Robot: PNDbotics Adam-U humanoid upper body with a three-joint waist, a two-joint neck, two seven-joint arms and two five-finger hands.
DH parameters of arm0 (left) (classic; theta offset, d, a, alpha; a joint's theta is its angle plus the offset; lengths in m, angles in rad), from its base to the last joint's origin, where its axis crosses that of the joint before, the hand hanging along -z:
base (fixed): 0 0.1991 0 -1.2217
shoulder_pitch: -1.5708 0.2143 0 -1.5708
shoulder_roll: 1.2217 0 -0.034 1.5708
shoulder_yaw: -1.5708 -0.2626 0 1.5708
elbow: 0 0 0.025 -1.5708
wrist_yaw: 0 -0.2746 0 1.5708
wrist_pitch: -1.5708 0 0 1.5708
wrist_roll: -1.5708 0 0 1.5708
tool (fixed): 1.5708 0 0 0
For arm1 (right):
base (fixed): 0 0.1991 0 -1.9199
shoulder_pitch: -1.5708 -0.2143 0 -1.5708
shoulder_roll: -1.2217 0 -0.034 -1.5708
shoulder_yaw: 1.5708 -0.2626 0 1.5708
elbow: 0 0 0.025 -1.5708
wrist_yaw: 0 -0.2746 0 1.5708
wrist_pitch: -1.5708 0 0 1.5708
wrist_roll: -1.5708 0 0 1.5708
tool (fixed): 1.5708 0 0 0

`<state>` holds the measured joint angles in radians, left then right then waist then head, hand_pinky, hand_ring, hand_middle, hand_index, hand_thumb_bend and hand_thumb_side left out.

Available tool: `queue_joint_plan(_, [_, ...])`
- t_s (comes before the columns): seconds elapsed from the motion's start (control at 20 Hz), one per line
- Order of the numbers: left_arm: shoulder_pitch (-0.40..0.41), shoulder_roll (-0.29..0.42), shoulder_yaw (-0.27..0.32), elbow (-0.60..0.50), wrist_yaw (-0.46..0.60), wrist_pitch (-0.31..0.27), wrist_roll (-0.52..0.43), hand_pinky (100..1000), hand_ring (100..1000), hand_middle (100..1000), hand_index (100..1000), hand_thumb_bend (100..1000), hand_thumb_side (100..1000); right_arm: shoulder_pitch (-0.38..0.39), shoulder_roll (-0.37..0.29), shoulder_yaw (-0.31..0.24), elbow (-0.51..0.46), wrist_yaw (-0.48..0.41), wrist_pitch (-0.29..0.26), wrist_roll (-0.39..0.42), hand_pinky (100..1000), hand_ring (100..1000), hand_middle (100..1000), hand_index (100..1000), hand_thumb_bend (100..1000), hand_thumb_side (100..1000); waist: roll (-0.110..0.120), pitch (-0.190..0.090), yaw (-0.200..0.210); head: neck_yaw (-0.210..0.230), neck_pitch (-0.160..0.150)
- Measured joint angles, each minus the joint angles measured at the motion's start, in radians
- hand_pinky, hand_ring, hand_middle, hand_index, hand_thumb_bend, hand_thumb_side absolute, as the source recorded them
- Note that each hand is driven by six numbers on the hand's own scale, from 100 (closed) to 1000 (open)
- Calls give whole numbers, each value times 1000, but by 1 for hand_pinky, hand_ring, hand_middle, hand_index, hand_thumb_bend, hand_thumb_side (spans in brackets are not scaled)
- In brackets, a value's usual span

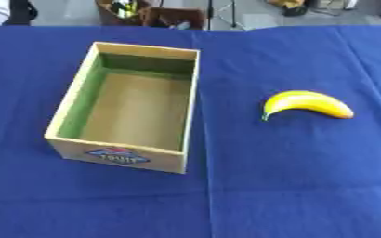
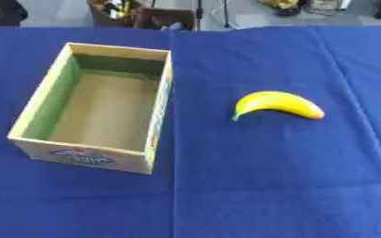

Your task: Pick up objects on the table and place them in the box.

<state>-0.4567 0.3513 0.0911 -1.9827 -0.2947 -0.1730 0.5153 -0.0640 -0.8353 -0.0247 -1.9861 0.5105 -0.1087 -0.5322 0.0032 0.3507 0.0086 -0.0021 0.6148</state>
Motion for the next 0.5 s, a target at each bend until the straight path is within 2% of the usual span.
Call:
queue_joint_plan(0.25, [0,0,0,0,0,-2,-4,568,697,758,914,100,1000,-24,-122,12,0,12,76,76,777,812,745,826,100,977,2,0,0,-4,0])
queue_joint_plan(0.5, [0,0,0,0,2,-1,-6,567,699,760,914,100,1000,-34,-223,27,0,2,149,149,782,816,755,832,100,966,6,0,5,-9,0])
